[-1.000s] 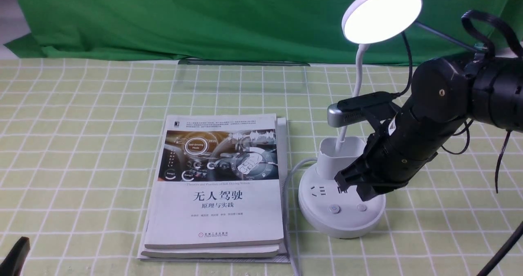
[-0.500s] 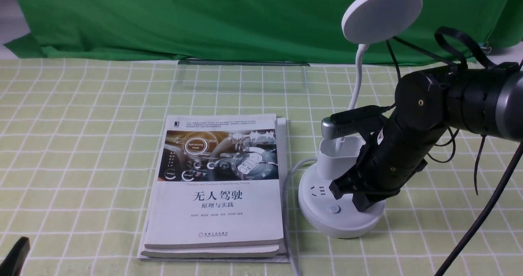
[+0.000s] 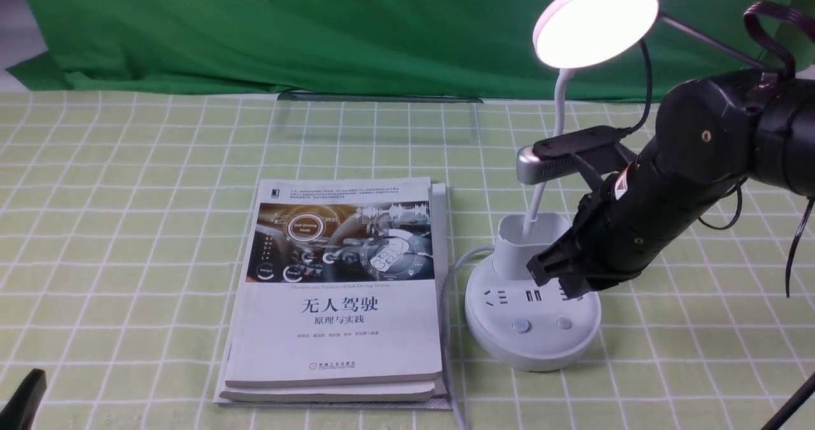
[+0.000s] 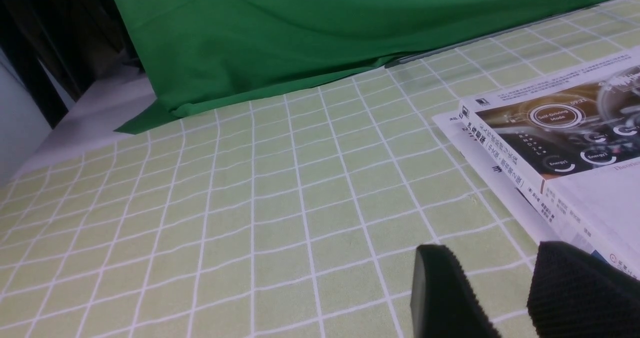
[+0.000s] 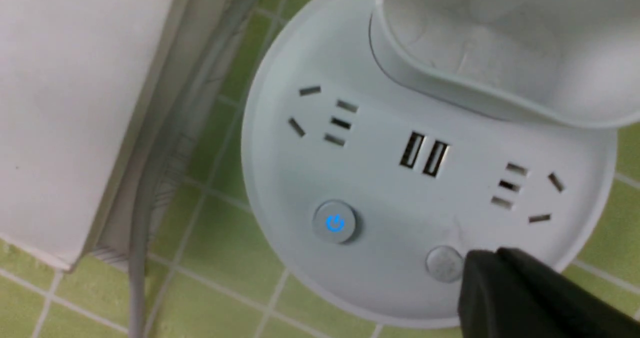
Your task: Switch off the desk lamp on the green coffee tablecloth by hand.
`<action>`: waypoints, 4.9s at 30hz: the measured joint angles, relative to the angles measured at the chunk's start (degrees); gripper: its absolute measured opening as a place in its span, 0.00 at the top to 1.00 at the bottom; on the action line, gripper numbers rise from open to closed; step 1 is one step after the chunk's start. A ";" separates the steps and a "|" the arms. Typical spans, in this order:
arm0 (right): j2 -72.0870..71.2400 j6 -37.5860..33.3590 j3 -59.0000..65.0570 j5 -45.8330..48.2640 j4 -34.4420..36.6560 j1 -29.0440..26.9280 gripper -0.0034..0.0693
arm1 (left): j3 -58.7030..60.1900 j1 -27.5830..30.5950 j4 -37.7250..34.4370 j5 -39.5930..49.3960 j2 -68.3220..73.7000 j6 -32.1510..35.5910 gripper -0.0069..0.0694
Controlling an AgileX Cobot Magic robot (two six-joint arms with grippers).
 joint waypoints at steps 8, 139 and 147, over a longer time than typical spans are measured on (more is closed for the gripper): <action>6.19 0.00 0.00 -0.84 0.00 0.00 0.89 | 0.00 0.00 0.00 0.00 0.00 0.00 0.59; -99.57 0.05 69.70 -27.41 -3.99 -20.63 0.72 | 0.00 0.00 0.27 0.00 0.00 0.00 0.59; -99.57 0.05 69.70 -27.41 -4.00 -20.63 0.68 | 0.00 0.00 0.27 0.00 0.00 0.00 0.59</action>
